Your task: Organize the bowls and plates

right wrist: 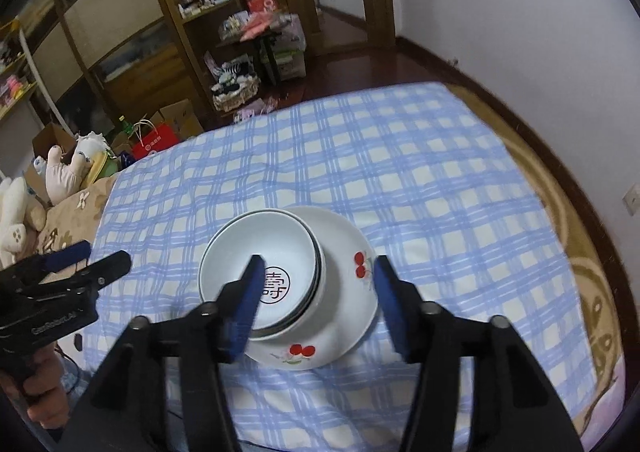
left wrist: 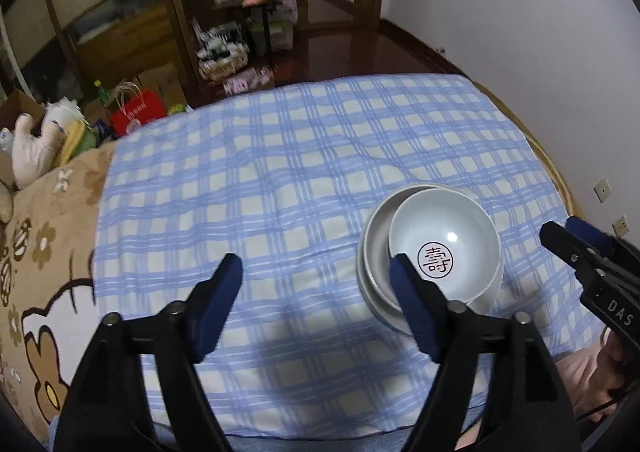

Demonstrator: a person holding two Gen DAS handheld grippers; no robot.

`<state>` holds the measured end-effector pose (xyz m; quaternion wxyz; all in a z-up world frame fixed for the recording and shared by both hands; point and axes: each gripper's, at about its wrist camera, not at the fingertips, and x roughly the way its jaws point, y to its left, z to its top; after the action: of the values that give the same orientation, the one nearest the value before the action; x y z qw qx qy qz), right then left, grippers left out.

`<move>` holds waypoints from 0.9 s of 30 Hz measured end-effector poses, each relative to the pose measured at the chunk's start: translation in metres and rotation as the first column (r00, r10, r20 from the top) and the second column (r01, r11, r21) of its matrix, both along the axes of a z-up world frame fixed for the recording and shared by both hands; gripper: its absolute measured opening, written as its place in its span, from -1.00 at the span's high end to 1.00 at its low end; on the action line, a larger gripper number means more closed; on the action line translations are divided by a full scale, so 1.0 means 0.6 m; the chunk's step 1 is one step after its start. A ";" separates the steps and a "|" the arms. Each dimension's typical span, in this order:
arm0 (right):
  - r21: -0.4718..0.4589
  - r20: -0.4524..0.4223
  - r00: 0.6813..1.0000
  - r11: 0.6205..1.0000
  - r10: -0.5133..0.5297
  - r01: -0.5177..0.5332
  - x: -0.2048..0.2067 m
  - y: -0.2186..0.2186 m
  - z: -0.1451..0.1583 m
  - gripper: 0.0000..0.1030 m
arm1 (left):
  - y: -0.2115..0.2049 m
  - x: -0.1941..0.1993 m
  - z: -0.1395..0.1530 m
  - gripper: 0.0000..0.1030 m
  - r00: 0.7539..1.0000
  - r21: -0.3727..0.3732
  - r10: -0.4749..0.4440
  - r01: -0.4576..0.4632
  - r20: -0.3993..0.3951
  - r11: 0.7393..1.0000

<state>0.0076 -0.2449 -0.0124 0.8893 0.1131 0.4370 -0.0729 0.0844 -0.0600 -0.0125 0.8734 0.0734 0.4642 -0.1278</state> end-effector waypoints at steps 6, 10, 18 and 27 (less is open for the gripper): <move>-0.031 0.101 0.995 1.000 0.004 0.000 -0.048 0.017 0.038 -0.92 | 0.029 -0.045 0.035 -0.70 0.995 -0.024 0.045 -0.043 0.085 0.999; -0.077 0.156 0.988 0.997 0.001 0.012 -0.074 0.031 0.056 -1.00 | 0.042 -0.079 0.056 -0.70 0.988 -0.019 0.049 -0.047 0.147 0.999; -0.115 0.232 0.973 0.993 -0.003 0.030 -0.129 0.051 0.061 -1.00 | 0.063 -0.138 0.069 -0.72 0.969 -0.064 0.031 -0.016 0.247 0.998; -0.113 0.318 0.948 0.992 -0.021 0.060 -0.168 0.054 0.058 -1.00 | 0.075 -0.178 0.032 -0.73 0.956 -0.075 0.055 -0.035 0.287 0.997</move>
<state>-0.0933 -0.2127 0.0227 0.9514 0.0781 0.2811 -0.0985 -0.0226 -0.0152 0.0068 0.9365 0.0506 0.3287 -0.1116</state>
